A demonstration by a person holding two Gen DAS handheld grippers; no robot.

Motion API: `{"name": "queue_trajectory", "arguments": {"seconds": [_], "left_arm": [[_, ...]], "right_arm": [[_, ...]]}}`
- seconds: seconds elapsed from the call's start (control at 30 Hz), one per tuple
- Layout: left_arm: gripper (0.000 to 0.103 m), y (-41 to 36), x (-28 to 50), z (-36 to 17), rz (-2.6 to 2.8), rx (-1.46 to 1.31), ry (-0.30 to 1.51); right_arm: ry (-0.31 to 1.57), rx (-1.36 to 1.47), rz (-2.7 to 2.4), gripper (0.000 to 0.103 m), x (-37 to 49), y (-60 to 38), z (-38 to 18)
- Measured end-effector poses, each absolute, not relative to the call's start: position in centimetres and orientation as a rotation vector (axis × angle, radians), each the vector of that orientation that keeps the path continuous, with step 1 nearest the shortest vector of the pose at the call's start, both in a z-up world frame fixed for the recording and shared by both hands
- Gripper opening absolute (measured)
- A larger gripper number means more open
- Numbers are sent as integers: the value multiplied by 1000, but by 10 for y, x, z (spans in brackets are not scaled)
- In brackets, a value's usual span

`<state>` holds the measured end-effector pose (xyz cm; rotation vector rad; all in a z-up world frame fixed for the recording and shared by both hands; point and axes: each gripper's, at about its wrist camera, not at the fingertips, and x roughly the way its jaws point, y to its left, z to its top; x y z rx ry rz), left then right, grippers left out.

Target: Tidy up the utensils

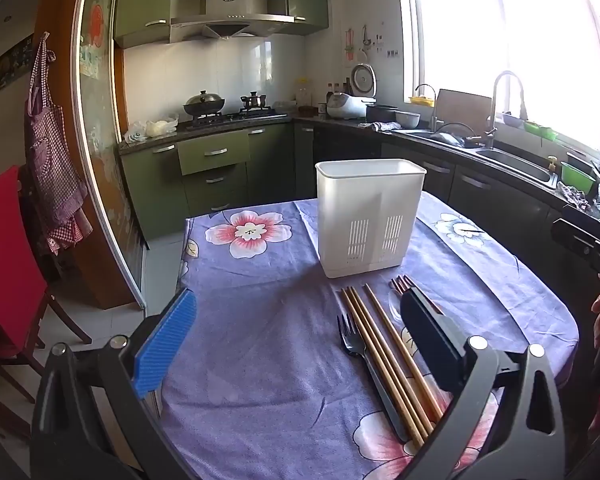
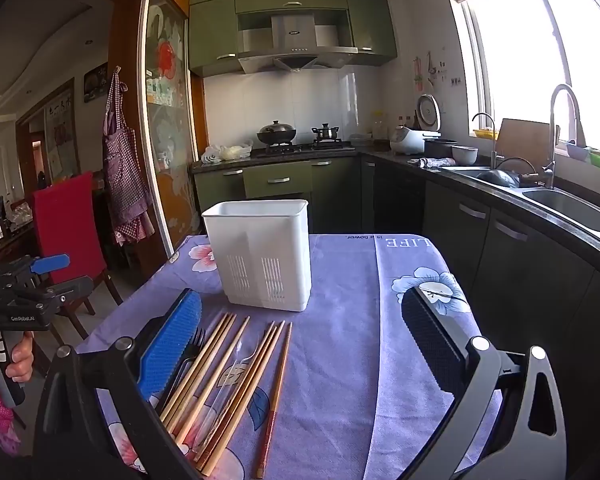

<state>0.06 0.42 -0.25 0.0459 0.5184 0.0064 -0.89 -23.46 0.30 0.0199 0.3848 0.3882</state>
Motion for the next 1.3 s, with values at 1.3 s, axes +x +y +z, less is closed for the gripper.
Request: {"name": "queue_trajectory", "arguments": {"seconds": [1.3], "left_arm": [[97,9,2,-9,11,29,540]], "right_arm": [[394,20,393,99,-1,-234,5]]}}
